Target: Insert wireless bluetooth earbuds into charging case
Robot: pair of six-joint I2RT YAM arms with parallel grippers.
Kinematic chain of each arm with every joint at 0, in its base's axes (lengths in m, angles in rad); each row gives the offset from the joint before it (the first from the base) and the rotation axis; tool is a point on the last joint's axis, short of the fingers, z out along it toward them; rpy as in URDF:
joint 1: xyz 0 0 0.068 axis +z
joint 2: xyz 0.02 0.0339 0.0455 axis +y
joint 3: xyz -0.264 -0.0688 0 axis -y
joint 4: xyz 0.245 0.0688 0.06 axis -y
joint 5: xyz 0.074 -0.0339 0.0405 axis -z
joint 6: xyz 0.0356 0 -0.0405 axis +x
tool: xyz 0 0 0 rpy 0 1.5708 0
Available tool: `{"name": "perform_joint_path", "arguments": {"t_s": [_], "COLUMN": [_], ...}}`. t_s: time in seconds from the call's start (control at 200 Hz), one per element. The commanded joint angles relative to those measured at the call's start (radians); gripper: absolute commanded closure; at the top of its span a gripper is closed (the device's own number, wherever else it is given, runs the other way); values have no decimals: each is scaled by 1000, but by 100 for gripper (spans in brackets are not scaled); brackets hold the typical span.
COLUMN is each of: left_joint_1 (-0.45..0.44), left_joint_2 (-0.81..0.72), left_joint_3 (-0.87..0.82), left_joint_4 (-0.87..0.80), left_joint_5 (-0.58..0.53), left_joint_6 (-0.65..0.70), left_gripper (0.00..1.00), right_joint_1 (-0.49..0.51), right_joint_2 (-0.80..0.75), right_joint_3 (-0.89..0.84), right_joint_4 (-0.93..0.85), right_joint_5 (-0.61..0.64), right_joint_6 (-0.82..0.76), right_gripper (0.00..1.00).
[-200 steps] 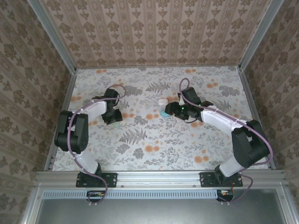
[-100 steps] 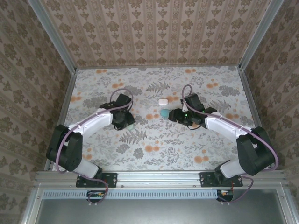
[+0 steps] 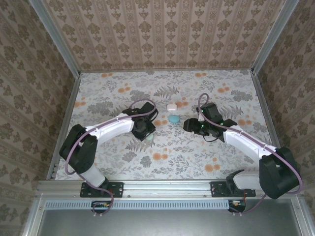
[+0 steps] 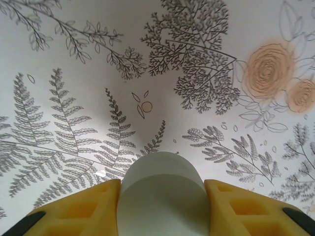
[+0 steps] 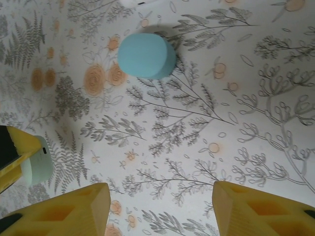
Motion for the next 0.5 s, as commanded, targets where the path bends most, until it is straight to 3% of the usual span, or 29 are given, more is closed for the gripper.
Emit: {"name": "perform_joint_path", "arguments": {"t_s": [0.0,0.41,0.495], "left_joint_1": [-16,-8,1], "left_joint_2": [42,79,26], "left_joint_3": [17,28,38], "left_joint_4": [-41,-47,-67], "left_joint_5": [15,7,-64], "left_joint_6": [-111,-97,-29], "left_gripper": [56,41,37], "right_joint_1": [-4,2,26], "right_joint_2": [-41,-41,-37], "right_joint_3": [-19,-40,-40], "right_joint_4": [-24,18,54], "right_joint_5": [27,-13,-31], "right_joint_6": [-17,16,-11], "right_gripper": [41,41,41]}}
